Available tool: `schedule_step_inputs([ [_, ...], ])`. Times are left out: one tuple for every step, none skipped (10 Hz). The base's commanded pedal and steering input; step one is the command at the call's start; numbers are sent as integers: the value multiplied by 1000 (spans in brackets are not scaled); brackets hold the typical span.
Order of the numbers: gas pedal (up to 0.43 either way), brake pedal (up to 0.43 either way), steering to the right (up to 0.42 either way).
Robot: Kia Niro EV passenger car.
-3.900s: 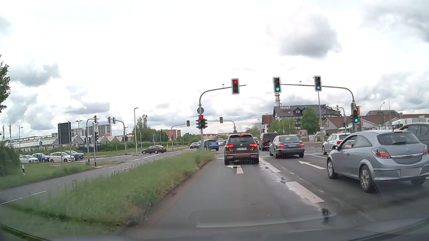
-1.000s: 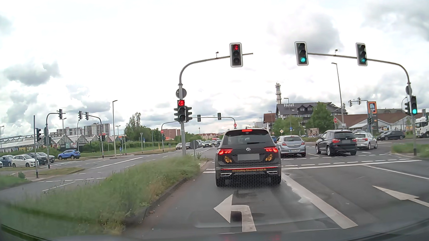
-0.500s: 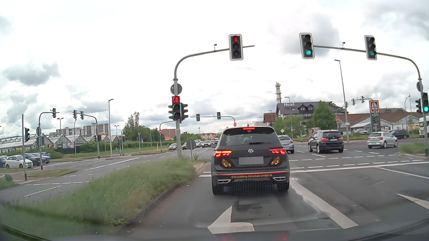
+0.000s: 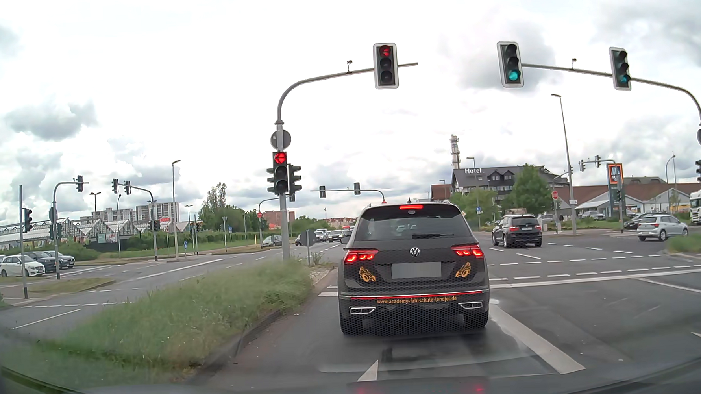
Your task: Follow the waypoints while adhering to traffic rules and regulations
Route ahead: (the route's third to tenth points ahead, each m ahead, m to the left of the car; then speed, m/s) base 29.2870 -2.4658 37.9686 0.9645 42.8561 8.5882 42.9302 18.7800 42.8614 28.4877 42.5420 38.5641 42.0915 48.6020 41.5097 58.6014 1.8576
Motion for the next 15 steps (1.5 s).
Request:
schedule_step_inputs([
  [0,207,-1],
  [0,213,-1],
  [0,220,0],
  [0,220,1],
  [0,220,2],
  [0,220,2],
  [0,220,2],
  [0,220,2],
  [0,220,2],
  [0,220,2],
  [0,213,2],
  [0,213,2],
  [0,207,2],
  [0,207,2],
  [0,207,2],
])
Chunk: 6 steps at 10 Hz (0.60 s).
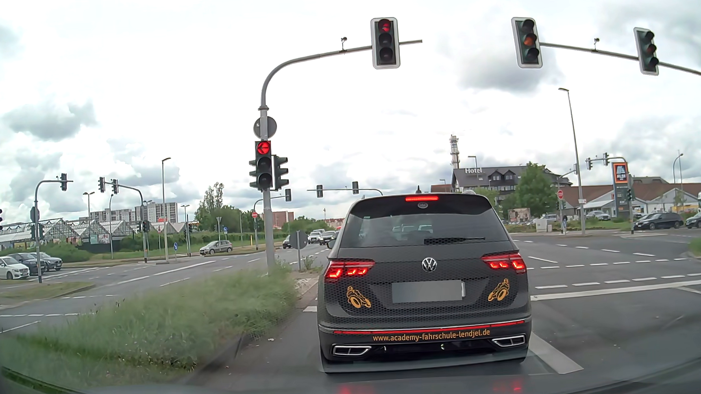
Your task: Follow the waypoints while adhering to traffic rules and regulations
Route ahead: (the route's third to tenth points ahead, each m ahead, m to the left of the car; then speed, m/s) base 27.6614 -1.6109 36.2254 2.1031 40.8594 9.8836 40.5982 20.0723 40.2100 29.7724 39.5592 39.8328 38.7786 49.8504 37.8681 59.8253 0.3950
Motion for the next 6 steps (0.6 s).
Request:
schedule_step_inputs([
  [0,207,2],
  [0,207,2],
  [0,207,2],
  [0,207,2],
  [0,189,2],
  [0,189,2],
])
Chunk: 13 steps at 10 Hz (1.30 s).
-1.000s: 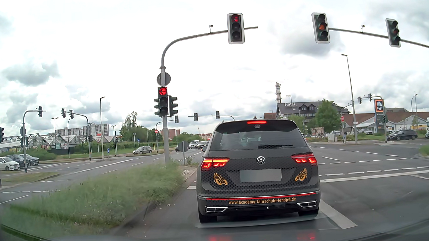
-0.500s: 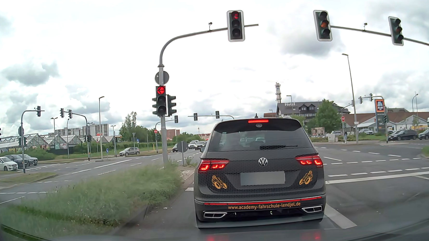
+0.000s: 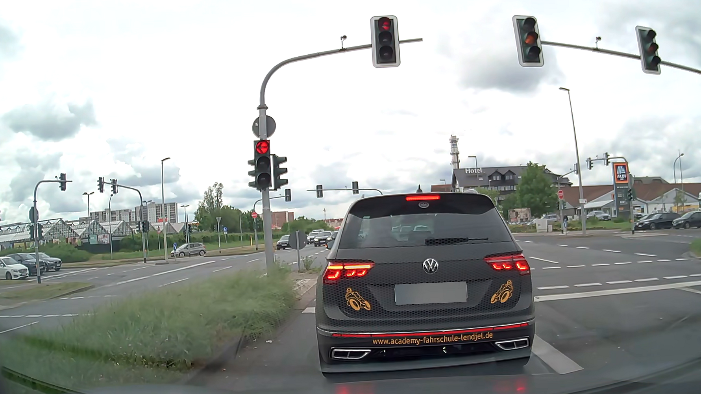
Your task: Follow the waypoints while adhering to traffic rules and regulations
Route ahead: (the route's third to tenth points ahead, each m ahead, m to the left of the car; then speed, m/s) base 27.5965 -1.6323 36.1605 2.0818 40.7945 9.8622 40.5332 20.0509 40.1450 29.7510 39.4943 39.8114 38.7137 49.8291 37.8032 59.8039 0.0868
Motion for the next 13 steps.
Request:
schedule_step_inputs([
  [0,183,1],
  [0,183,2],
  [0,189,2],
  [0,189,2],
  [0,189,2],
  [0,189,1],
  [0,189,2],
  [0,195,2],
  [0,195,2],
  [0,195,2],
  [0,195,2],
  [0,195,2],
  [0,201,2],
])
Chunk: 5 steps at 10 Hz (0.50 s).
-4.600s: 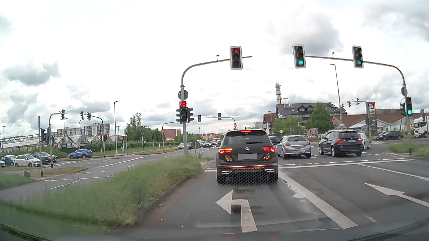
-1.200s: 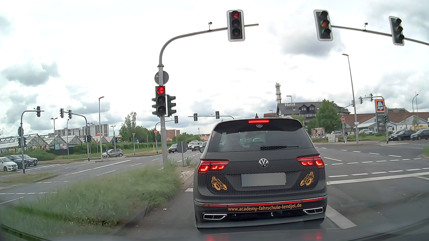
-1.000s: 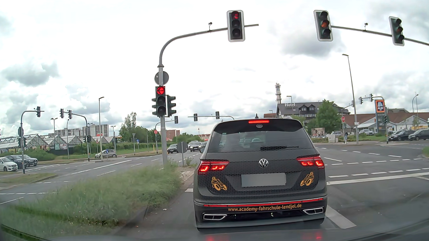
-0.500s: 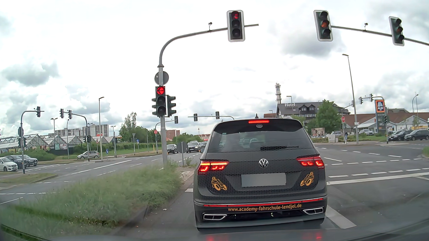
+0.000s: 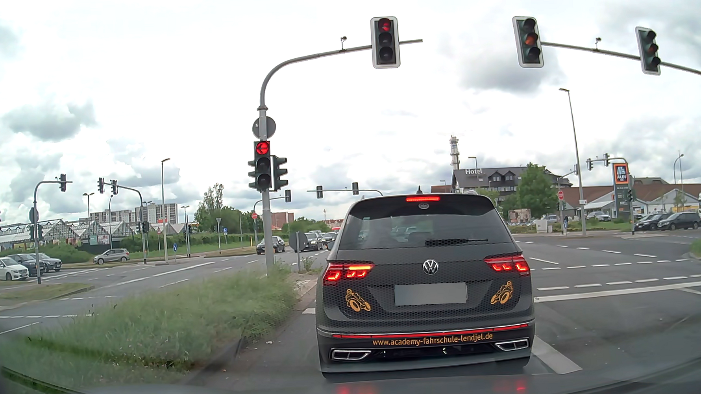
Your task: Follow the waypoints while adhering to traffic rules and regulations
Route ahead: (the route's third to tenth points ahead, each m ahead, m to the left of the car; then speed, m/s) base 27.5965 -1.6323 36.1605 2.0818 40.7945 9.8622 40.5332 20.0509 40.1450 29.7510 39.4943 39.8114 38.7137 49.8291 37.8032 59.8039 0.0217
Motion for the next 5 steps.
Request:
schedule_step_inputs([
  [0,213,1],
  [0,232,1],
  [0,274,1],
  [0,299,1],
  [0,323,1],
])
